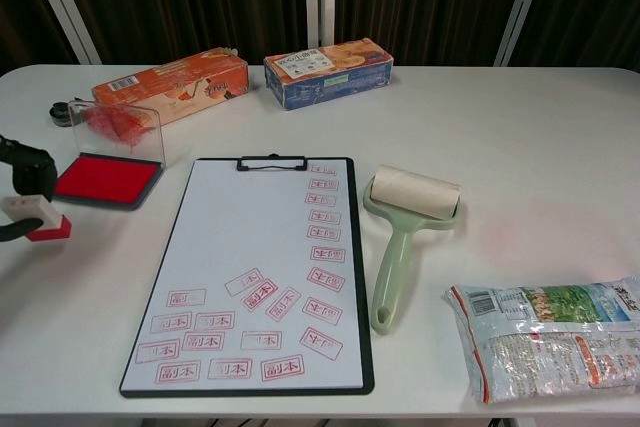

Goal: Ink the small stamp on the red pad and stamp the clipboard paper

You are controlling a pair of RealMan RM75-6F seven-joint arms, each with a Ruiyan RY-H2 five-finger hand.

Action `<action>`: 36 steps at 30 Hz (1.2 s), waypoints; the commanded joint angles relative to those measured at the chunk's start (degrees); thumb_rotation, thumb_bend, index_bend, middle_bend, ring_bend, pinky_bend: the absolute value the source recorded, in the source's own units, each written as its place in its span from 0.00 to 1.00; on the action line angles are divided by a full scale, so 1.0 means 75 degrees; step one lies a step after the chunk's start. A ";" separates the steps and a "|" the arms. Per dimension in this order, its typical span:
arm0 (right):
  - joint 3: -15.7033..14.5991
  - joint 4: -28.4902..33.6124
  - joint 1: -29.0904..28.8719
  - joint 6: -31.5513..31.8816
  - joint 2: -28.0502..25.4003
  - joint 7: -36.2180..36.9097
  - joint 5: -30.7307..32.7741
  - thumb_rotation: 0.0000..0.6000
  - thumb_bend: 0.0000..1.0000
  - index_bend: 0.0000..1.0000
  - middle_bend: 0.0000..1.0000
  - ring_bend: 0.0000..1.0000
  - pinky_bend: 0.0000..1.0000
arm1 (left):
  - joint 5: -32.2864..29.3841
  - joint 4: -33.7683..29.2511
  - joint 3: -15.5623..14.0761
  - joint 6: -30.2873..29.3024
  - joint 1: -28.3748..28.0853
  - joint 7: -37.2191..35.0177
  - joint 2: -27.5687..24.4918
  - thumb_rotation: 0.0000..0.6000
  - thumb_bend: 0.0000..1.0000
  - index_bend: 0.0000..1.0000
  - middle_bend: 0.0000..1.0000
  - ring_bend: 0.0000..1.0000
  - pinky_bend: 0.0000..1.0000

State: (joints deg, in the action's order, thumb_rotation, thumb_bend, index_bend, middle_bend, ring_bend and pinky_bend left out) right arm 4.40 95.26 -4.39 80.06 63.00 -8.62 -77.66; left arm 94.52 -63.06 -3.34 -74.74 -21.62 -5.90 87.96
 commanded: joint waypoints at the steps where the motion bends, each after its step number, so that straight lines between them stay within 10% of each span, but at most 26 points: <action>1: 0.0001 0.0003 -0.0007 -0.0012 0.0001 0.0004 0.0002 1.00 0.20 0.00 0.00 0.00 0.00 | -0.0062 -0.0143 0.0140 -0.0034 -0.0088 -0.0084 -0.0136 1.00 0.41 0.63 0.64 0.54 0.67; 36: -0.0021 0.0164 -0.0007 -0.0093 -0.0109 -0.0119 0.0180 1.00 0.20 0.00 0.00 0.00 0.00 | -0.0843 0.2351 0.0871 0.1699 -0.1637 -0.2408 0.1252 1.00 0.42 0.68 0.69 0.62 0.71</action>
State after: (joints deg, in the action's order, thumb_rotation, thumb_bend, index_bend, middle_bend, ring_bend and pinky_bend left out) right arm 4.25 96.49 -4.45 79.37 62.19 -9.52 -76.32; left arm 88.34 -45.60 3.27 -62.17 -33.77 -23.81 97.21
